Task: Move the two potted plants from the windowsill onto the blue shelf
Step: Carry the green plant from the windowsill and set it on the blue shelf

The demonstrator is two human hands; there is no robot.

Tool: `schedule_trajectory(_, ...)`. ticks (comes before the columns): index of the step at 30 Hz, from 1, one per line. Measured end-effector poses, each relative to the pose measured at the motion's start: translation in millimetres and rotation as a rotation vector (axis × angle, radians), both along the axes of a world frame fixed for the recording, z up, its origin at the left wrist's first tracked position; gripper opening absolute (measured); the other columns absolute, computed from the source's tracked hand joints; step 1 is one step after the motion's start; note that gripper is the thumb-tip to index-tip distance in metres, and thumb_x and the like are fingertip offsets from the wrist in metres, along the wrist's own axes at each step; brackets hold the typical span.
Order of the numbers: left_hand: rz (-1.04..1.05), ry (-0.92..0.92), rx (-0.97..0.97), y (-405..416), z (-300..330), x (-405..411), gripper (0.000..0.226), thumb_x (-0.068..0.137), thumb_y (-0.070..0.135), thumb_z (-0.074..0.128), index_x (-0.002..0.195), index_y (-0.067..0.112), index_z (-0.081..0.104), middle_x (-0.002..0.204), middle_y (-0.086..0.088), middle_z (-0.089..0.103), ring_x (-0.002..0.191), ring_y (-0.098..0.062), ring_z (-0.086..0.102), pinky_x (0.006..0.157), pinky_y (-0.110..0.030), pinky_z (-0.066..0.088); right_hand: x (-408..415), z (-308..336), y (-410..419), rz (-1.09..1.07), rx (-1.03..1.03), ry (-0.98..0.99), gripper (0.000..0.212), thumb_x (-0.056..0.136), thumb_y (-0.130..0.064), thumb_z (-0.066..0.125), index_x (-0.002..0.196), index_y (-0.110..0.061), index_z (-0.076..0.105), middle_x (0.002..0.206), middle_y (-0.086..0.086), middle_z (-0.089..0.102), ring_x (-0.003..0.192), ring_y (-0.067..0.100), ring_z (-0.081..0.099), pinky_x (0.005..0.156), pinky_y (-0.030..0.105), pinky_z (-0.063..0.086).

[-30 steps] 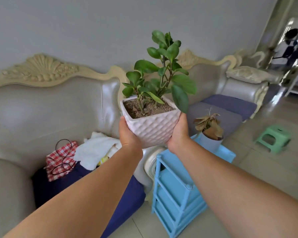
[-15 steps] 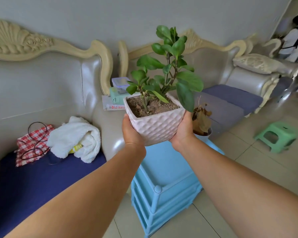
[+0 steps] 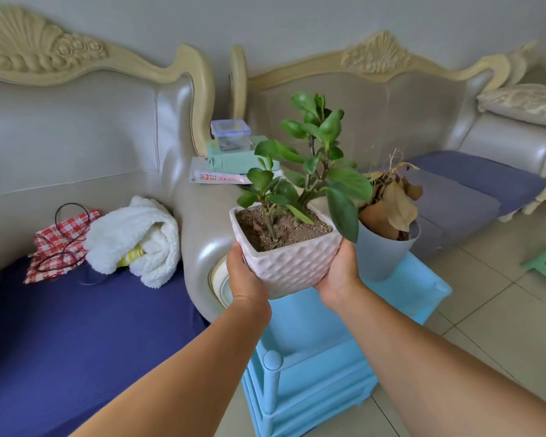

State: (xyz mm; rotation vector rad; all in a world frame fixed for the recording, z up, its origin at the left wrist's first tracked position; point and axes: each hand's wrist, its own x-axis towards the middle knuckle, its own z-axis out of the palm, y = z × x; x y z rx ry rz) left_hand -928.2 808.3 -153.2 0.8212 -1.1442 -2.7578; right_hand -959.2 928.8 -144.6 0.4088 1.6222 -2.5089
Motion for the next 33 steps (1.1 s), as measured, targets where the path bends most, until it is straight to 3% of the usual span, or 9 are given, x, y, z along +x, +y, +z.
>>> schedule_trajectory(3,0.052,-0.016,-0.058,5,-22,-6,0.031,0.068,0.05,0.052,0.086,0.028,0.063,0.098,0.003,0.069,0.102,-0.023,0.064,0.093,-0.039,0.047,-7,-22,5,-0.002,0.004,-0.005,0.071,0.078,-0.07,0.034,0.118,-0.02,0.062,0.118,0.008,0.069,0.107,0.026,0.063,0.098,0.051,0.046)
schedule_trajectory(6,0.046,-0.008,-0.066,8,-39,-12,0.027,0.068,0.049,0.051,0.063,0.028,0.067,0.073,0.008,0.071,0.088,-0.021,0.064,0.081,-0.035,0.049,-9,-40,8,-0.012,-0.003,-0.015,0.073,0.076,-0.071,0.034,0.119,-0.019,0.062,0.117,0.008,0.069,0.107,0.027,0.063,0.099,0.051,0.045)
schedule_trajectory(8,0.033,0.001,-0.056,8,-49,-14,0.029,0.067,0.051,0.051,0.058,0.03,0.068,0.069,0.009,0.071,0.085,-0.019,0.063,0.077,-0.033,0.047,-11,-49,8,-0.02,0.007,-0.012,0.072,0.078,-0.07,0.033,0.119,-0.018,0.062,0.117,0.009,0.069,0.108,0.028,0.062,0.099,0.052,0.045)
schedule_trajectory(15,0.031,0.002,-0.06,10,-69,-19,0.036,0.07,0.051,0.047,0.056,0.03,0.071,0.068,0.009,0.073,0.083,-0.018,0.063,0.074,-0.032,0.047,-17,-68,12,-0.037,0.014,-0.01,0.066,0.078,-0.07,0.035,0.111,-0.022,0.065,0.114,0.008,0.07,0.106,0.026,0.063,0.099,0.051,0.045)
schedule_trajectory(21,0.035,0.002,-0.094,10,-76,-22,0.036,0.071,0.05,0.046,0.058,0.028,0.07,0.068,0.006,0.073,0.086,-0.021,0.062,0.078,-0.033,0.045,-21,-77,13,-0.062,0.028,-0.016,0.057,0.078,-0.068,0.035,0.104,-0.027,0.065,0.111,0.006,0.07,0.103,0.024,0.063,0.094,0.046,0.048)
schedule_trajectory(28,0.019,-0.003,-0.096,11,-82,-26,0.035,0.071,0.05,0.047,0.059,0.028,0.073,0.072,0.005,0.075,0.087,-0.021,0.064,0.083,-0.034,0.047,-23,-82,14,-0.079,0.017,-0.011,0.057,0.075,-0.069,0.038,0.101,-0.028,0.067,0.113,0.008,0.07,0.105,0.025,0.063,0.098,0.05,0.046)
schedule_trajectory(33,0.02,0.027,-0.099,11,-86,-29,0.035,0.073,0.047,0.046,0.06,0.028,0.073,0.07,0.005,0.075,0.081,-0.02,0.064,0.073,-0.031,0.047,-24,-87,14,-0.092,-0.011,-0.023,0.071,0.074,-0.068,0.037,0.121,-0.019,0.06,0.124,0.012,0.064,0.111,0.028,0.06,0.1,0.052,0.044)
